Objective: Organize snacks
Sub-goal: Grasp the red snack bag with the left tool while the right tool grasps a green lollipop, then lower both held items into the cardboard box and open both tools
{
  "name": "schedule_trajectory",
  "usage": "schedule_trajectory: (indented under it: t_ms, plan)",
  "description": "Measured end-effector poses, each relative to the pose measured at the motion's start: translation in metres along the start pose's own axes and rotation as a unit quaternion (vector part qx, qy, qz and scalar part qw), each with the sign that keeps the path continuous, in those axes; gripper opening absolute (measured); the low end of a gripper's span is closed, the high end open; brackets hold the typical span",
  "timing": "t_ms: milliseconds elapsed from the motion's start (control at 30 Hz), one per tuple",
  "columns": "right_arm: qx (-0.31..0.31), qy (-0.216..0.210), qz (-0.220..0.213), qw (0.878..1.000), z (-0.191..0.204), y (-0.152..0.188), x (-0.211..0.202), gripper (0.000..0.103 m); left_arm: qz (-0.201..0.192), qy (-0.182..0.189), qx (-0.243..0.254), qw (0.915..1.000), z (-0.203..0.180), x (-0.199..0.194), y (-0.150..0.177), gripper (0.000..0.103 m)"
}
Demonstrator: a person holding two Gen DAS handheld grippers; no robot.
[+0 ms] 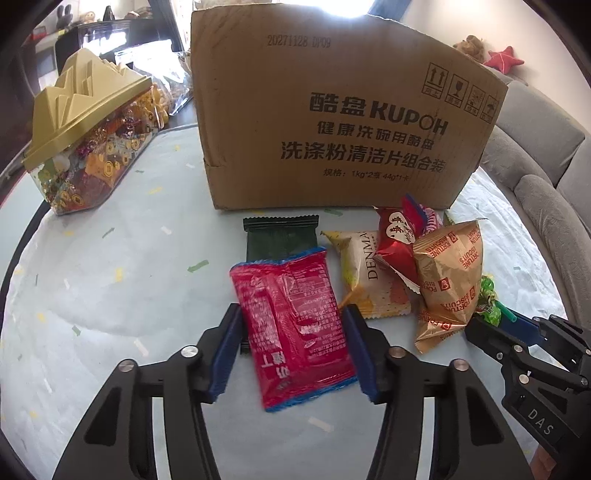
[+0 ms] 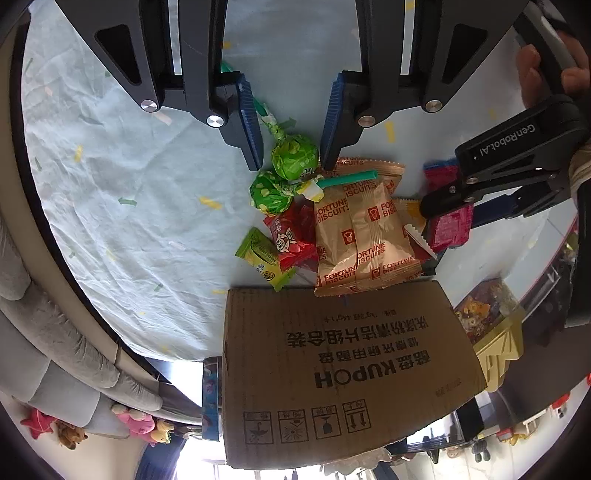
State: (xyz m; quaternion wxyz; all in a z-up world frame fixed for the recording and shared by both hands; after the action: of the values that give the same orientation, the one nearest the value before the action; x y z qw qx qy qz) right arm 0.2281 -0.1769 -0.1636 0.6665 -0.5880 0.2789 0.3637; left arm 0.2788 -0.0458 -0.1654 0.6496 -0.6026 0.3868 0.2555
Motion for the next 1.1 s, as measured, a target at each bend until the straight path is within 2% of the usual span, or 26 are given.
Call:
schedule_trajectory:
  t_ms: [67, 167, 533, 833, 1100]
  plan:
    - [-0.001, -0.001, 0.002, 1.0, 0.002, 0.0, 0.0, 0.027, 0.0, 0.001, -0.003, 1.0, 0.002, -0.002, 0.001, 0.045]
    - [-0.004, -0.005, 0.002, 1.0, 0.007, 0.001, -0.002, 0.027, -0.002, 0.006, -0.003, 1.0, 0.003, -0.005, 0.003, 0.043]
    - [-0.004, -0.027, -0.018, 0.999, 0.024, 0.002, -0.034, 0.027, -0.038, 0.018, 0.005, 0.9991, -0.004, -0.051, 0.004, 0.042]
    - [-0.012, -0.034, -0.059, 0.998, 0.033, -0.013, -0.066, 0.027, -0.074, 0.028, 0.014, 0.9968, -0.007, -0.087, -0.006, 0.042]
    - [-0.017, -0.039, -0.104, 0.994, 0.038, -0.04, -0.092, 0.027, -0.119, 0.023, 0.023, 0.9923, -0.006, -0.119, -0.031, 0.042]
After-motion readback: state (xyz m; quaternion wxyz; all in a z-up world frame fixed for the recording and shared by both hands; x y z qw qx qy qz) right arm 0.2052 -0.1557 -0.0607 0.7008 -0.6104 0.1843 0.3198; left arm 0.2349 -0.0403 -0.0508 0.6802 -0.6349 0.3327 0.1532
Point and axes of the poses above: each gripper's, at about its wrist camera, not at the fingertips, and x roughly the way its jaws point, z to its left, y to its underside, the point moved 7 cm from there along x, roughly the way its jaws point, and after that the axes turned 3 degrees about x, right-handed, at the moved point
